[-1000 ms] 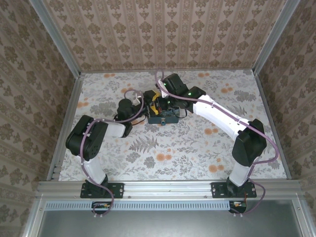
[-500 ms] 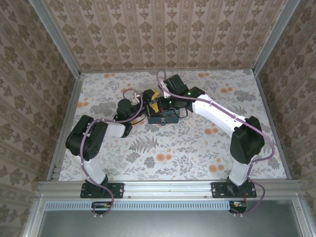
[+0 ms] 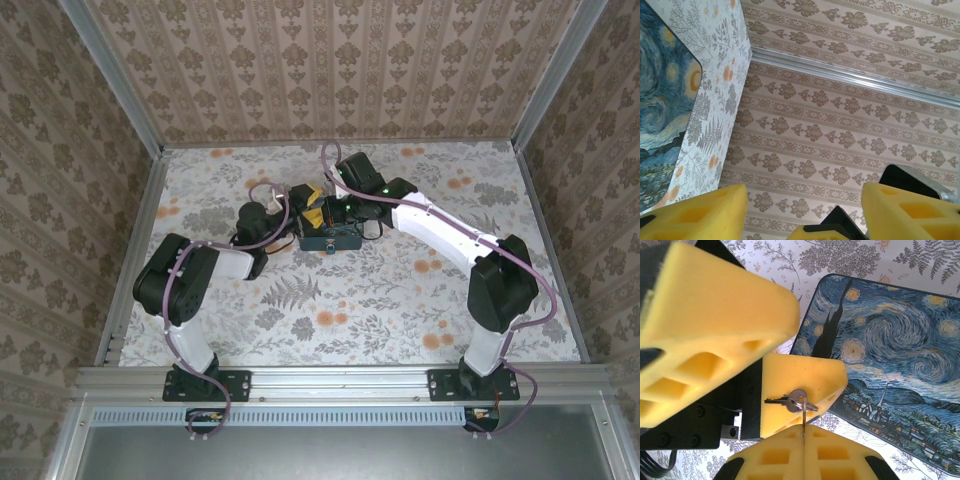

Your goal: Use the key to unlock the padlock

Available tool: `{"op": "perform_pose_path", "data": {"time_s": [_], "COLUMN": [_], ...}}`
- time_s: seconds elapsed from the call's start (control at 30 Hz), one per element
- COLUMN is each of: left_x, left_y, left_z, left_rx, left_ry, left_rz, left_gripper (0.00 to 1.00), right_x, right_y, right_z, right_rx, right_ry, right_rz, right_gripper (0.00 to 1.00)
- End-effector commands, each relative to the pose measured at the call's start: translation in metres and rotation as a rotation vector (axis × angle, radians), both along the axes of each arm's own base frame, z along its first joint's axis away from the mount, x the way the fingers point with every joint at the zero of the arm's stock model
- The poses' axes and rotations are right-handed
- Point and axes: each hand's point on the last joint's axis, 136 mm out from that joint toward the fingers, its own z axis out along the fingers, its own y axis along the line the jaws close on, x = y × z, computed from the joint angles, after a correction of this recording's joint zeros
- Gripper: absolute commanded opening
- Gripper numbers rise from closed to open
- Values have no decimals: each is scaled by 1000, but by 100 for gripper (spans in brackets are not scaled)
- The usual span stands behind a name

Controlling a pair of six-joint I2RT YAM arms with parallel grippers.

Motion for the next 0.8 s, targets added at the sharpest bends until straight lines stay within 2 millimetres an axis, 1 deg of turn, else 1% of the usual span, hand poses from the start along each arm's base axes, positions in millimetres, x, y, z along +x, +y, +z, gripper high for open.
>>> {"op": "perform_pose_path", "data": {"time_s": [0.0, 0.03, 0.23, 0.3, 0.43, 0.53, 0.7, 0.77], "left_x": [0, 0, 0, 1, 0, 0, 0, 0], "left_y": [1, 1, 2, 2, 2, 2, 3, 3], "left_z": [-10, -11, -16, -16, -17, -18, -19, -19], "left_rx": [30, 33, 47, 47, 49, 54, 61, 65], "left_ry": [-9, -8, -4, -4, 0, -1, -5, -4], "left_rz": [11, 13, 19, 20, 21, 22, 26, 25], "left_gripper": [61, 59, 57, 51, 45, 42, 40, 37], "right_x": [-1, -1, -2, -2, -3, -2, -3, -3], "right_y": [-4, -5, -7, -6, -6, -6, -6, -6], "right_z": [19, 17, 17, 16, 15, 16, 17, 17], "right_rx": [26, 25, 26, 29, 29, 32, 34, 35], "right_ry": [-40, -37, -37, -35, -33, -34, -37, -37], "right_rz": [-18, -20, -23, -23, -23, -24, -23, -22], "right_gripper": [0, 0, 0, 0, 0, 0, 0, 0]}}
